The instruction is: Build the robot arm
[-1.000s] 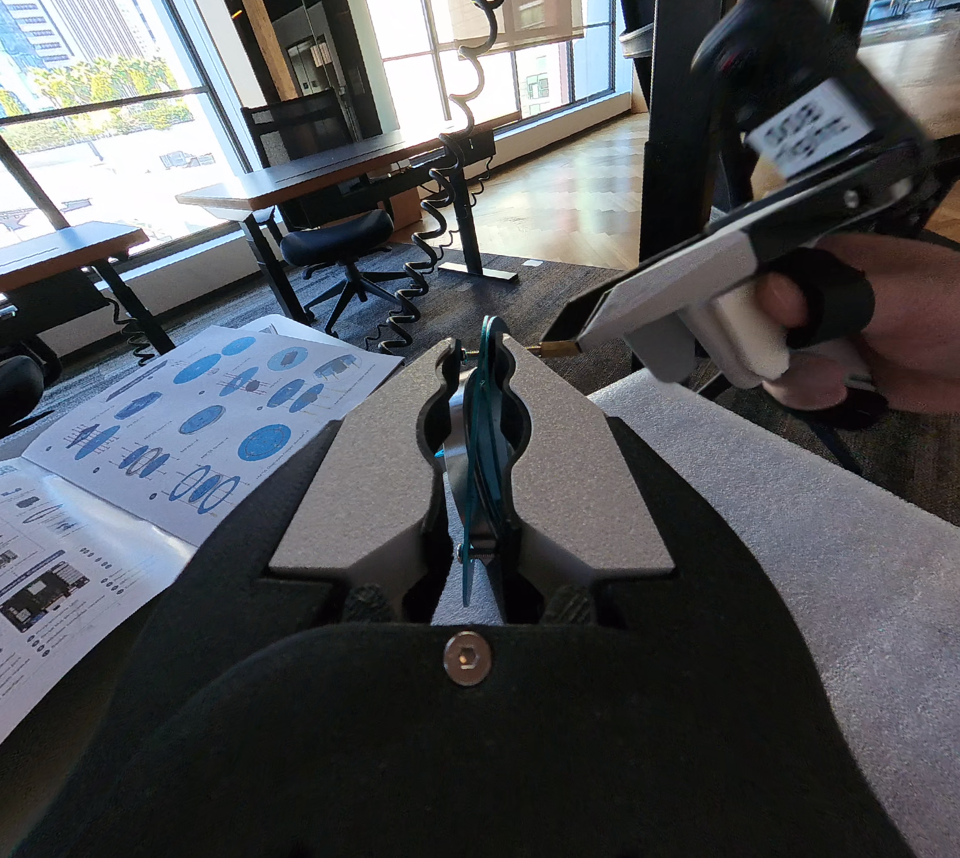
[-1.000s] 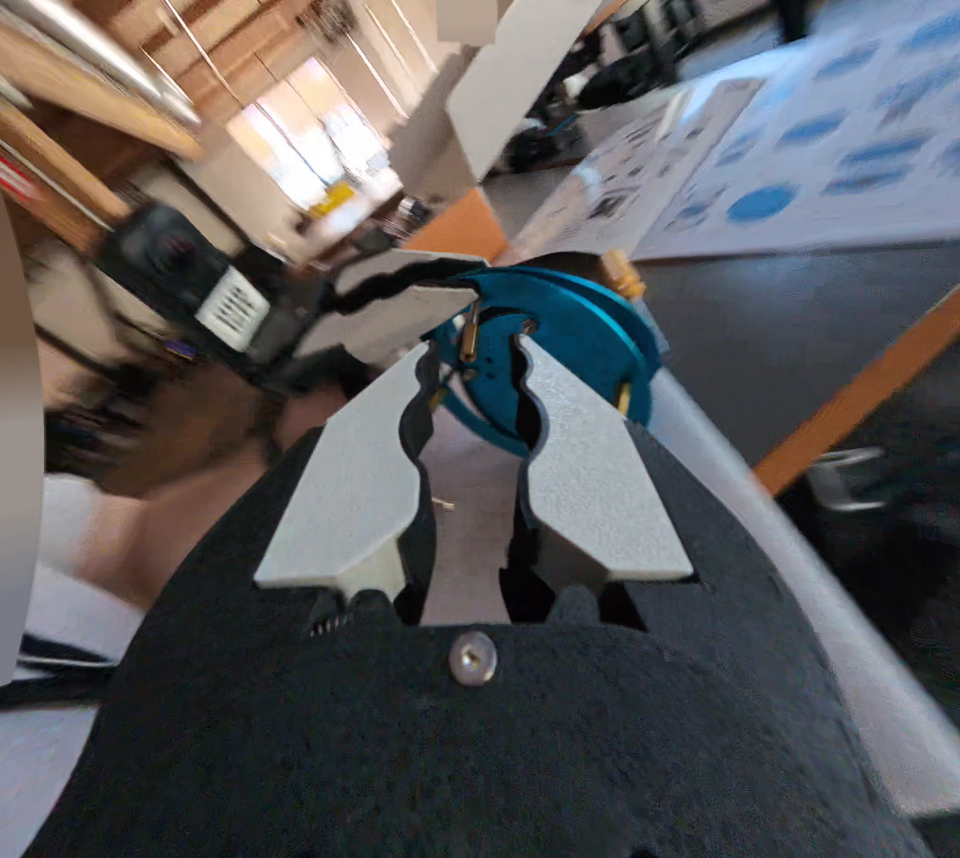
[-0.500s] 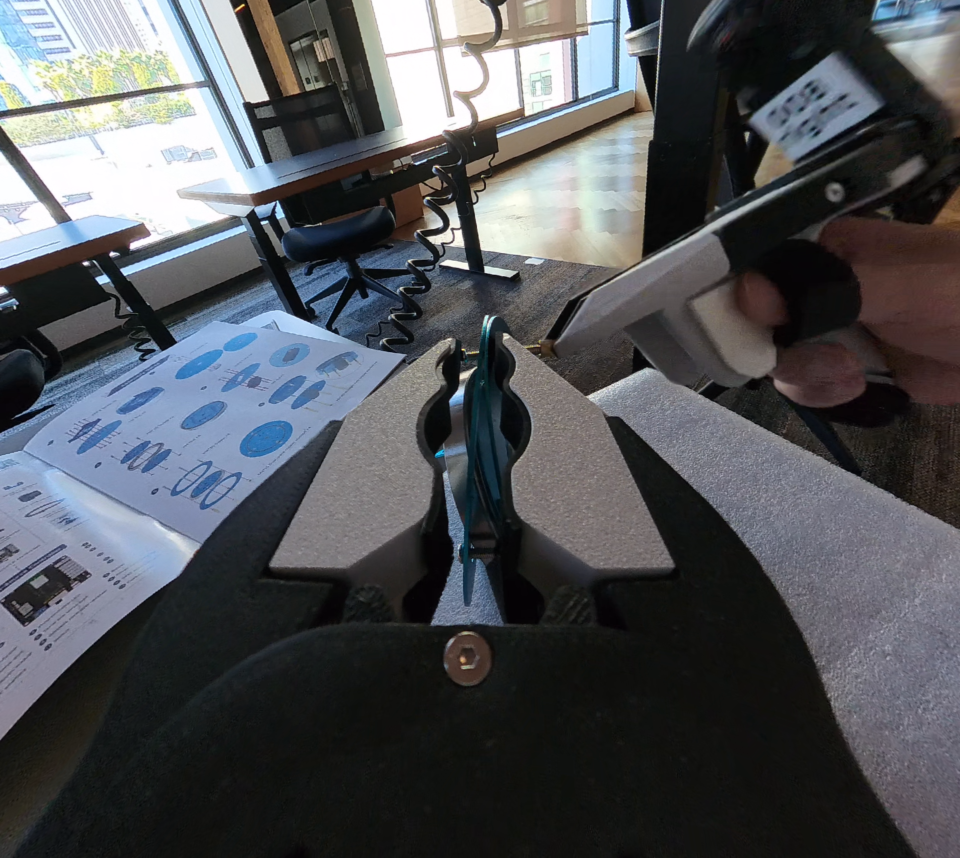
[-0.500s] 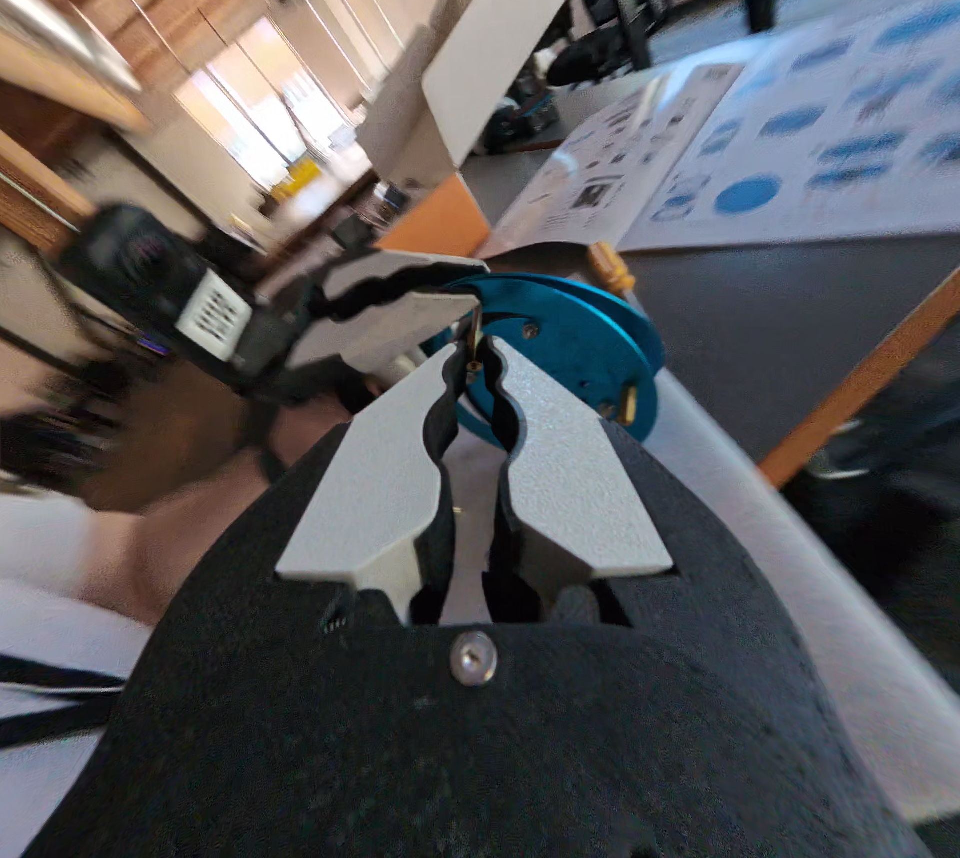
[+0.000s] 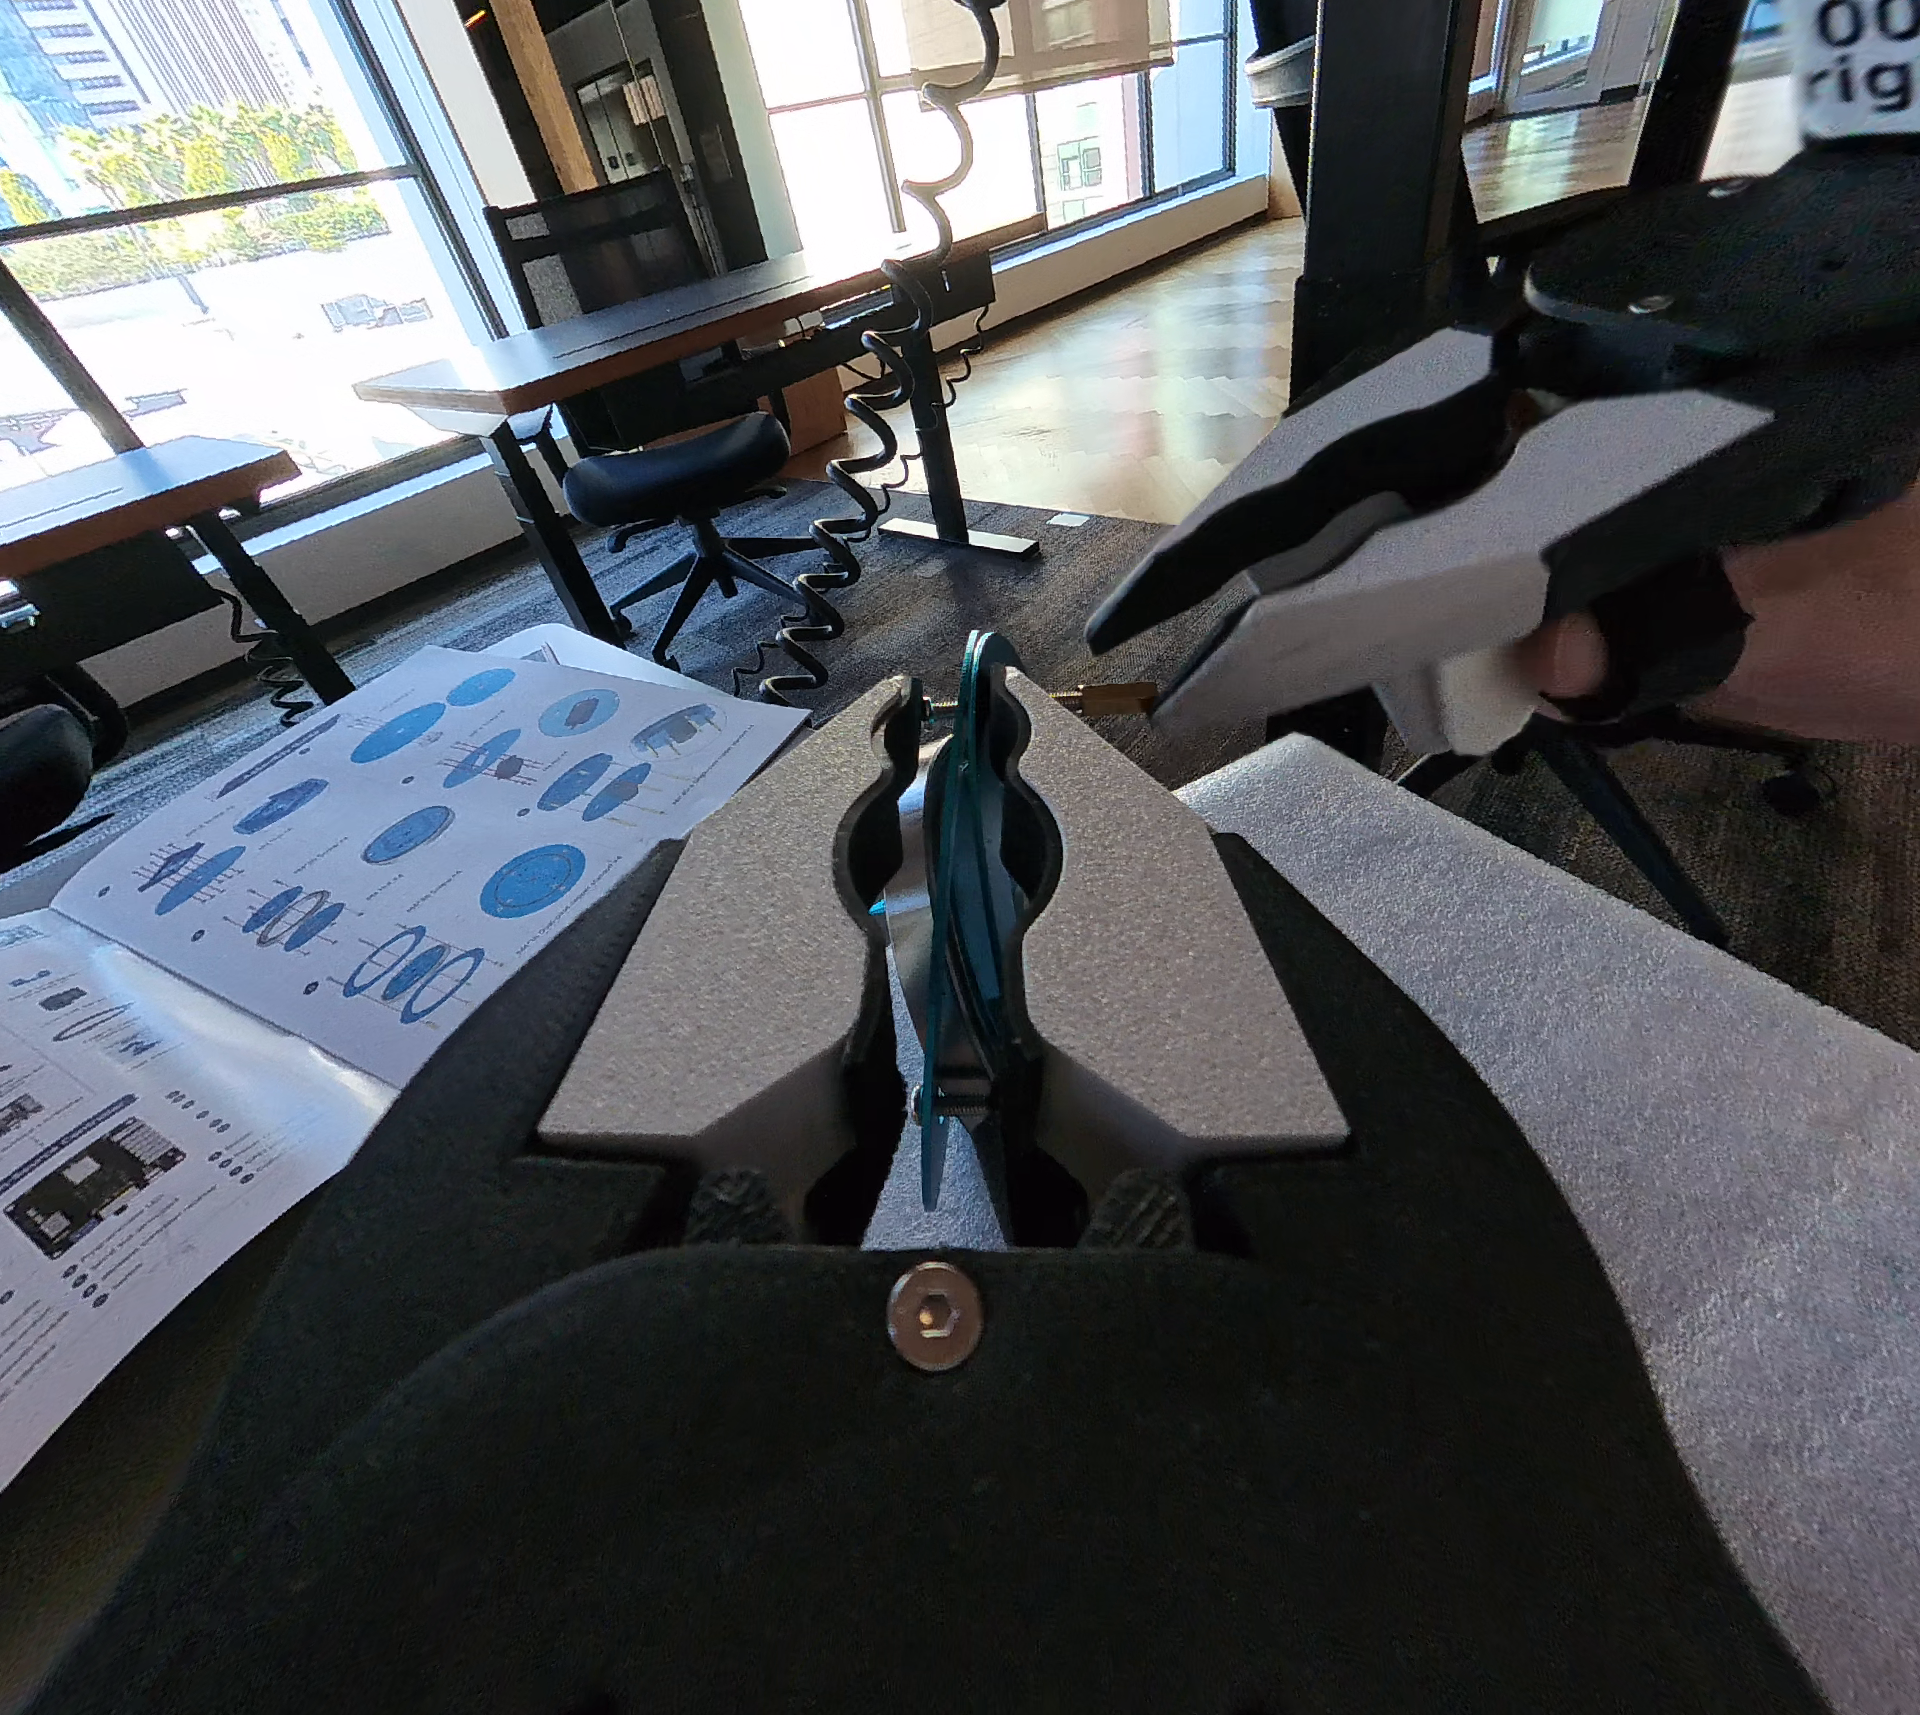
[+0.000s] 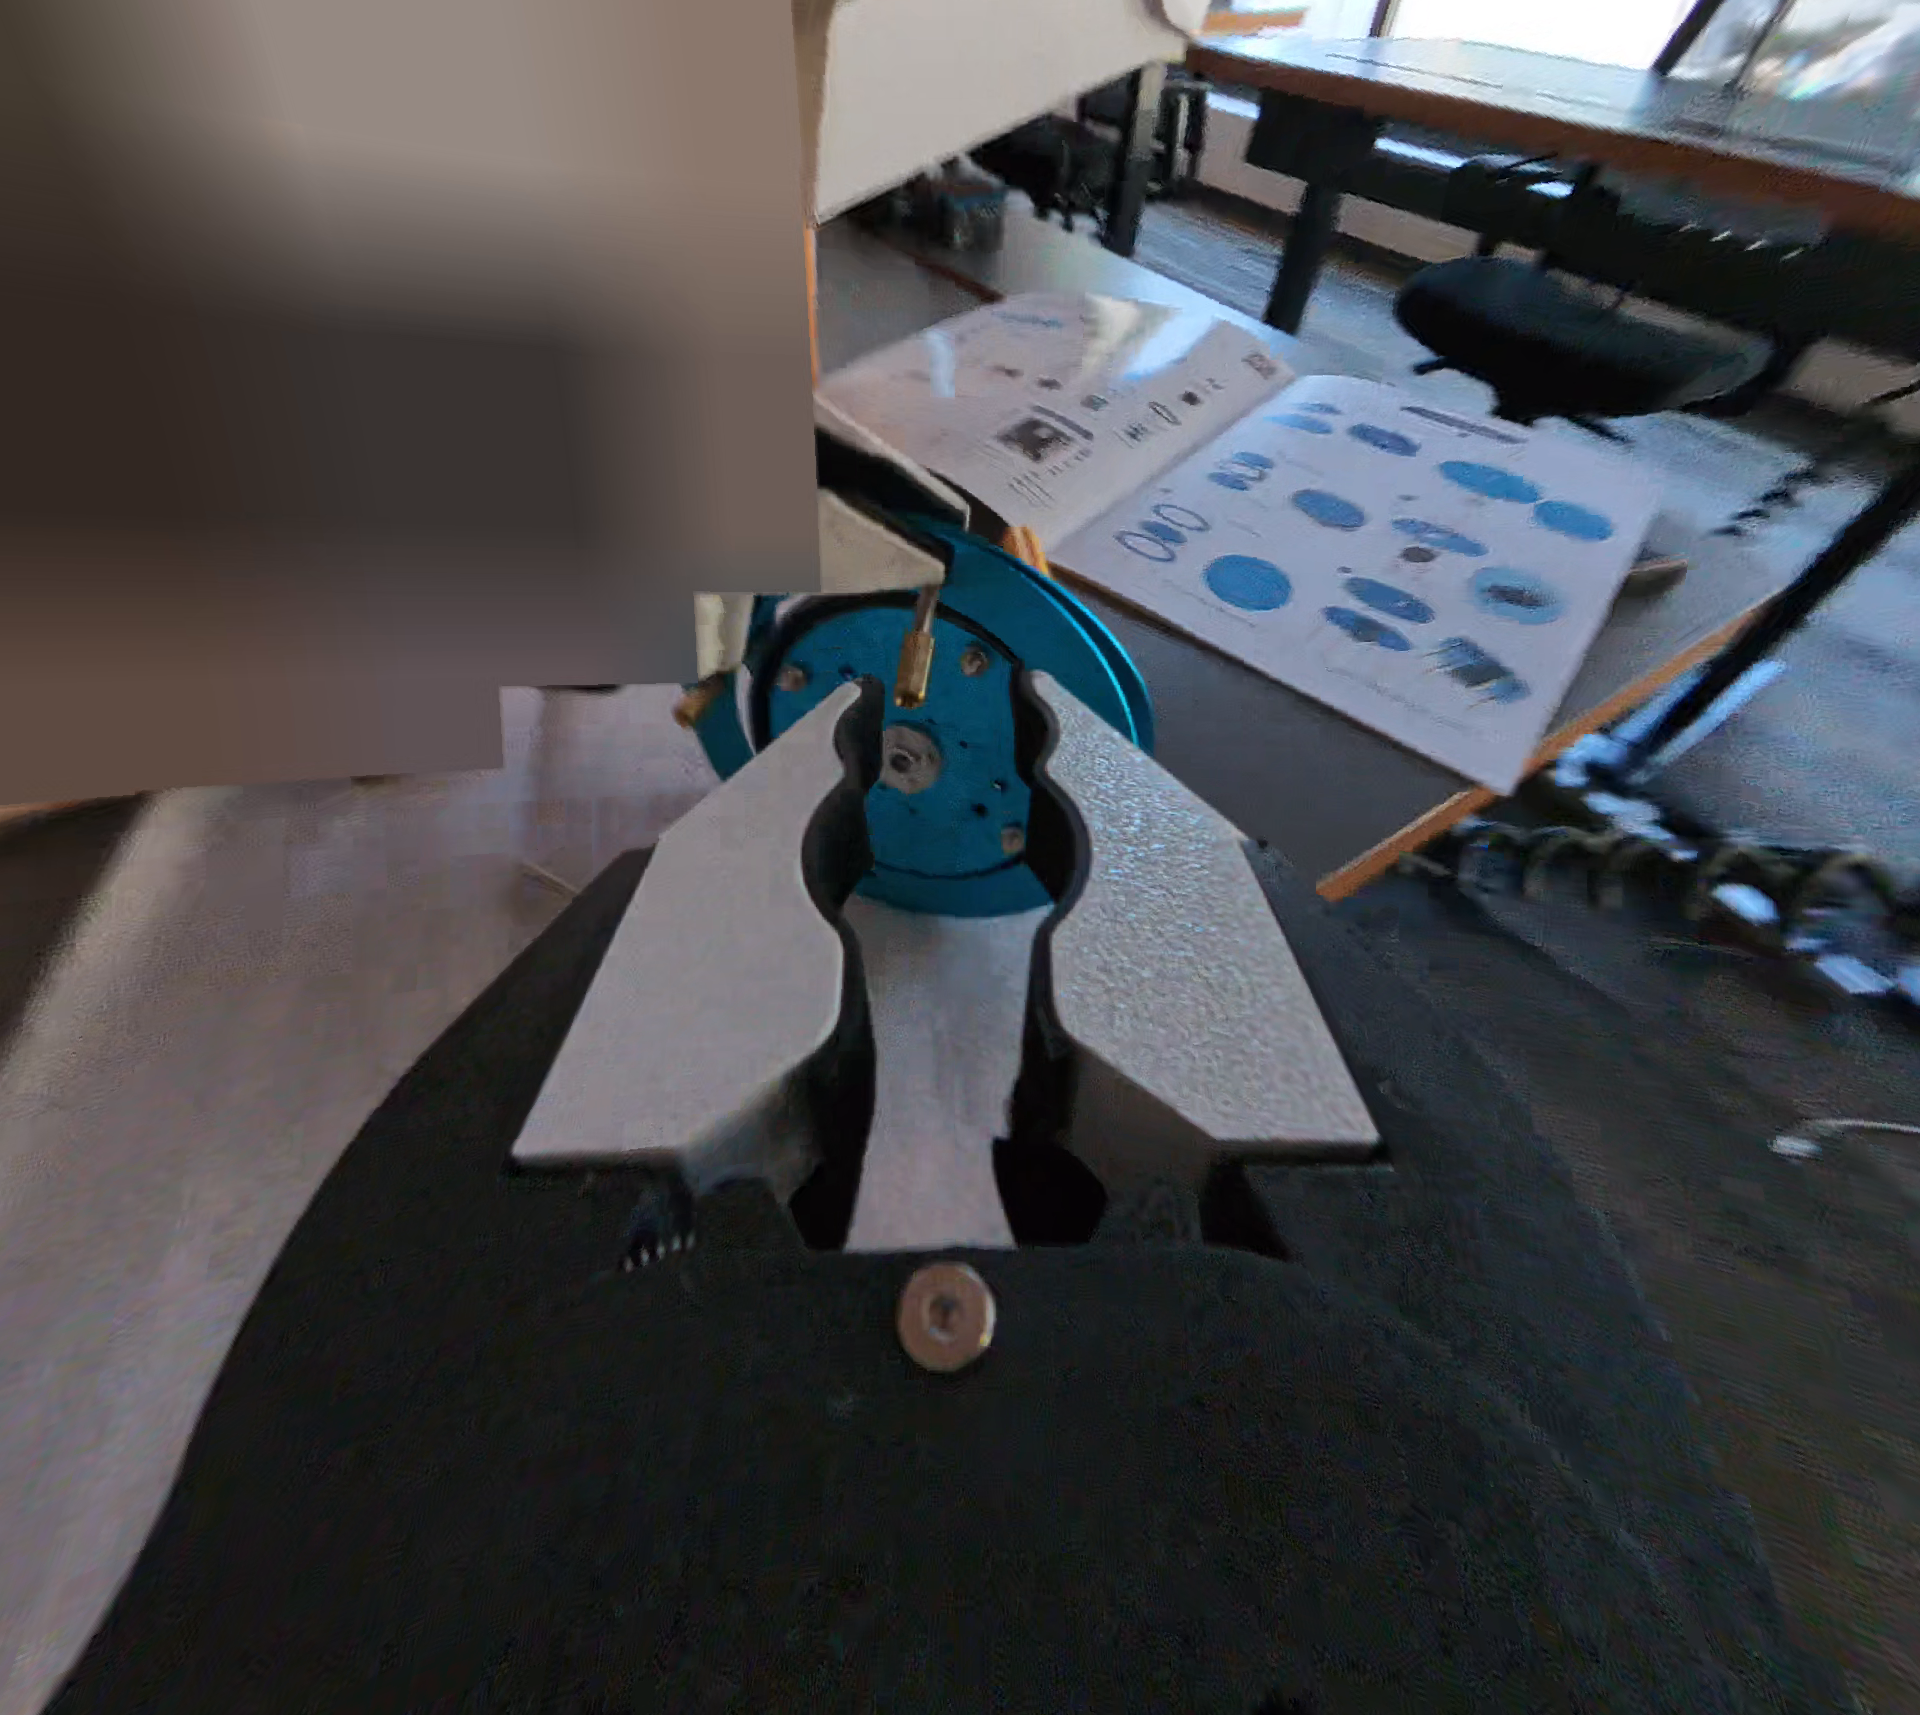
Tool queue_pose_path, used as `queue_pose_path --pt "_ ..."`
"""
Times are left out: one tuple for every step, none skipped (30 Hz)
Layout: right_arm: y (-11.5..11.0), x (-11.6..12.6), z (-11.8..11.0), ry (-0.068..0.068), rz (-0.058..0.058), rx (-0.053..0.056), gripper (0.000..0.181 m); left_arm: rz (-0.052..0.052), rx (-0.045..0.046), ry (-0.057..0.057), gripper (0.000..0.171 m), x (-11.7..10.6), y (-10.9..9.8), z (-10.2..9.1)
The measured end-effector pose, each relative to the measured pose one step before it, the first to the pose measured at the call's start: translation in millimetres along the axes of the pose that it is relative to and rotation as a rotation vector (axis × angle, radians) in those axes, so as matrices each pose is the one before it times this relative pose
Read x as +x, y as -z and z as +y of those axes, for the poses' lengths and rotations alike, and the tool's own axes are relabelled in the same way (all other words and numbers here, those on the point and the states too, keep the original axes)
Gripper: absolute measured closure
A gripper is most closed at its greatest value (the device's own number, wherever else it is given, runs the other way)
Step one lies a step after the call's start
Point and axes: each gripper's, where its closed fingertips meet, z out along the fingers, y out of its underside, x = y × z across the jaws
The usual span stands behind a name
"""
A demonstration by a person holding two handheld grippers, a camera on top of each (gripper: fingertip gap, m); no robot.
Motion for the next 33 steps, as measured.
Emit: queue_pose_path --pt "-2.75 -2.06 2.10 0.0600 0.0200 -0.0337 0.159 0.0005 -0.00036 0.0005 0.161 0.03 -0.10 -0.05" --pt "-2.00 -3.16 0.45 0.0201 0.0023 -0.0162 0.170 -0.0008 -0.00021 0.0006 0.161 -0.10 0.11 0.04" --pt "-0.78 -1.83 -1.82 -0.0113 0.0038 0.0023 0.176 -0.0052 -0.00049 0.0016 0.161 -0.94 0.10 0.24" --pt "-0.50 0.08 -0.61 -0.0295 0.0043 0.0038 0.177 -0.0020 -0.00017 0.0044 0.161 -0.83 0.30 0.20" --pt "-0.42 -0.64 -0.39 -0.0461 -0.0044 0.0115 0.177 0.0004 0.00044 0.0058 0.161 -0.62 0.27 0.15" --pt "-0.63 -0.99 -0.28 -0.0850 -0.0229 0.0191 0.177 0.0001 0.00092 0.0035 0.161 -0.36 0.20 0.10" --pt "-0.45 -1.30 0.23 -0.1360 -0.0494 0.0265 0.177 -0.0007 0.00064 0.0005 0.161 -0.12 0.13 0.03" --pt "0.02 -1.15 0.19 -0.1764 -0.0735 0.0286 0.177 -0.0001 0.00055 -0.0016 0.161 0.10 -0.05 -0.12" --pt "0.68 -0.84 -0.70 -0.2079 -0.0927 0.0320 0.178 0.0001 -0.00012 -0.0014 0.161 0.42 -0.21 -0.08" --pt "-0.10 -0.85 0.32 -0.2309 -0.1072 0.0269 0.178 -0.0016 -0.00161 -0.0018 0.161 0.04 -0.36 0.03" --pt "0.07 -1.06 0.15 -0.2388 -0.1194 0.0194 0.178 -0.0005 -0.00157 -0.0023 0.161 0.04 -0.39 -0.06" --pt "0.05 -0.89 0.50 -0.1931 -0.1126 0.0093 0.177 0.0019 -0.00109 0.0012 0.161 0.08 -0.12 -0.01" --pt "0.00 -0.16 1.00 -0.1043 -0.0788 0.0108 0.177 0.0022 -0.00003 0.0014 0.161 0.26 -0.17 0.02" --pt "-0.70 0.63 1.52 -0.0078 -0.0289 0.0075 0.177 0.0011 0.00049 -0.0017 0.161 0.31 0.08 -0.11" --pt "-0.72 0.58 0.98 0.0827 0.0214 0.0021 0.176 0.0001 0.00098 -0.0046 0.161 0.26 0.38 -0.21" --pt "-0.68 0.79 0.57 0.1540 0.0563 -0.0132 0.176 -0.0001 0.00075 -0.0032 0.161 0.04 0.37 -0.03" --pt "0.08 3.46 0.26 0.2000 0.0908 -0.0247 0.171 -0.0012 -0.00011 0.0001 0.161 -0.19 0.09 0.13" --pt "1.13 6.61 -2.04 0.2084 0.1187 -0.0170 0.156 -0.0001 -0.00012 0.0010 0.161 -0.17 0.03 0.06" --pt "1.18 1.38 -2.75 0.2069 0.0853 -0.0098 0.153 0.0011 -0.00003 0.0013 0.161 0.05 -0.07 -0.07" --pt "0.88 0.23 -1.66 0.1946 0.0756 -0.0186 0.153 0.0003 -0.00032 0.0008 0.161 0.08 -0.20 0.04" --pt "0.15 -0.71 -0.69 0.1798 0.0664 -0.0232 0.154 -0.0002 -0.00042 -0.0010 0.161 0.12 -0.30 -0.10" --pt "-0.84 -0.66 0.51 0.1549 0.0601 -0.0306 0.160 -0.0006 -0.00045 -0.0017 0.161 0.14 -0.04 0.00" --pt "-0.93 0.85 0.39 0.1119 0.0540 -0.0299 0.169 -0.0013 -0.00010 -0.0001 0.161 -0.15 -0.09 0.00" --pt "-1.25 -3.14 -0.87 0.0672 0.0164 -0.0139 0.177 -0.0023 -0.00060 0.0018 0.161 -0.61 -0.02 0.15" --pt "-0.53 -0.39 -1.58 0.0256 0.0253 -0.0025 0.178 0.0003 -0.00003 0.0044 0.161 -0.63 0.26 0.09" --pt "0.59 -0.81 -1.17 -0.0053 0.0073 -0.0003 0.178 0.0028 0.00102 0.0065 0.161 -0.31 0.42 0.09" --pt "-1.39 -1.68 0.15 -0.0448 -0.0123 0.0048 0.178 0.0018 0.00161 0.0030 0.161 -0.01 0.32 -0.02" --pt "-0.23 -0.91 -0.14 -0.0977 -0.0345 0.0075 0.179 -0.0016 0.00089 -0.0035 0.161 -0.01 0.21 0.02" --pt "0.25 -0.19 0.26 -0.1581 -0.0561 0.0106 0.179 -0.0031 0.00044 -0.0043 0.161 0.00 0.05 -0.08" --pt "0.25 -1.01 0.30 -0.2117 -0.0781 0.0186 0.180 -0.0015 0.00003 -0.0003 0.161 -0.21 -0.32 -0.03" --pt "-0.56 -1.69 0.54 -0.2431 -0.0986 0.0157 0.180 0.0007 -0.00097 0.0026 0.161 -0.29 -0.16 0.12" --pt "-0.55 -1.55 0.15 -0.2541 -0.1088 0.0125 0.180 0.0004 -0.00070 0.0020 0.161 -0.37 -0.17 0.08" --pt "0.67 -2.31 -1.13 -0.2348 -0.1152 0.0157 0.181 0.0003 -0.00005 0.0010 0.161 -0.07 -0.07 0.03"
